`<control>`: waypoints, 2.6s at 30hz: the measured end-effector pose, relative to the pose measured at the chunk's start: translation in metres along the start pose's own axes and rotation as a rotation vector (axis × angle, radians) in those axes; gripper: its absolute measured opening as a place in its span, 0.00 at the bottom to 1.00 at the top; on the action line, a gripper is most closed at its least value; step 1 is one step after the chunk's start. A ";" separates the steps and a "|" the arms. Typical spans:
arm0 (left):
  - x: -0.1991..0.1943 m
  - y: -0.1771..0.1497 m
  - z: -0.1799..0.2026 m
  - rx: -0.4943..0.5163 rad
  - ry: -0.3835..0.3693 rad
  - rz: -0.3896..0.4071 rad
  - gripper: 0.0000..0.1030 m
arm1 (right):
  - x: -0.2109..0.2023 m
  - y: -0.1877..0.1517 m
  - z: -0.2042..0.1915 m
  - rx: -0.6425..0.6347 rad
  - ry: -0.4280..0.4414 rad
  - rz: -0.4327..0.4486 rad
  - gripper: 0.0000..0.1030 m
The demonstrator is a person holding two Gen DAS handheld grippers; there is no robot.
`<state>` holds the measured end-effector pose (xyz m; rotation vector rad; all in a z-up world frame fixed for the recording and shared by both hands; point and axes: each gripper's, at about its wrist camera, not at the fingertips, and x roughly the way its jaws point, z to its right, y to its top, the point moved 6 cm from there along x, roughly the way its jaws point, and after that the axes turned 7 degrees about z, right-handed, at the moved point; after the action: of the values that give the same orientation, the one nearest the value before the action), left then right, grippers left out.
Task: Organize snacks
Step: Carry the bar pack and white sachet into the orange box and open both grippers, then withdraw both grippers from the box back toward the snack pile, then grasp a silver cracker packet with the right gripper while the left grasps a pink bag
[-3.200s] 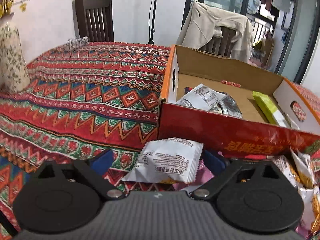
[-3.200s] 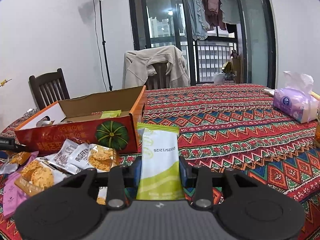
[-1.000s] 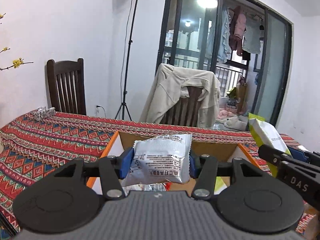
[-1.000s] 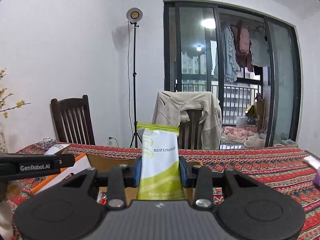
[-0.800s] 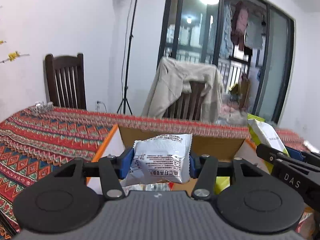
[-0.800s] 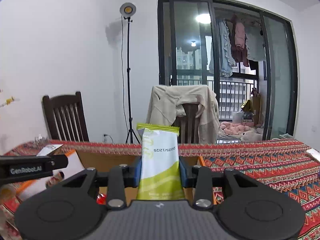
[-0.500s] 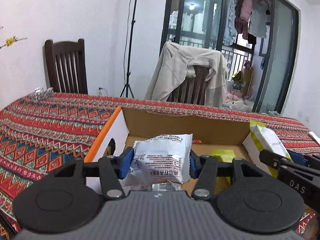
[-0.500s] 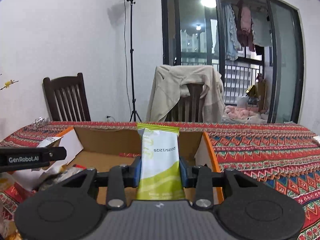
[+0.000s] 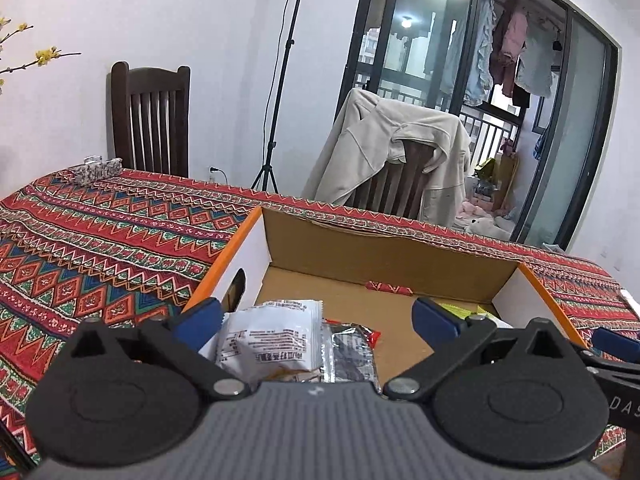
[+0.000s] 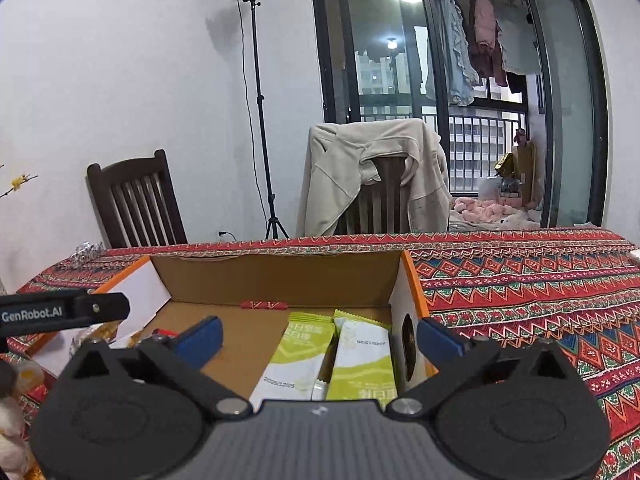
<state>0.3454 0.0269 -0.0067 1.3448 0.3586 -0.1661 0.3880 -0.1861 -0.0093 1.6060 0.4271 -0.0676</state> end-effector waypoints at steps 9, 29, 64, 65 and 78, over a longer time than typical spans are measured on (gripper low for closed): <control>-0.015 0.012 0.002 -0.020 -0.021 0.015 1.00 | -0.009 0.009 -0.001 -0.009 0.005 0.013 1.00; -0.129 0.016 -0.030 -0.011 -0.019 0.072 1.00 | -0.109 0.008 -0.002 -0.034 0.039 -0.009 1.00; -0.172 -0.097 -0.075 0.090 -0.029 -0.013 1.00 | -0.127 -0.107 0.007 -0.095 -0.014 -0.301 0.89; -0.171 -0.097 -0.076 0.085 -0.029 -0.017 1.00 | -0.128 -0.107 0.007 -0.092 -0.009 -0.296 0.89; -0.170 -0.098 -0.078 0.079 -0.018 -0.027 1.00 | -0.141 -0.100 0.014 -0.041 0.004 -0.224 0.40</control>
<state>0.1432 0.0657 -0.0521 1.4163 0.3586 -0.2169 0.2294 -0.2302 -0.0640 1.5130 0.6072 -0.2240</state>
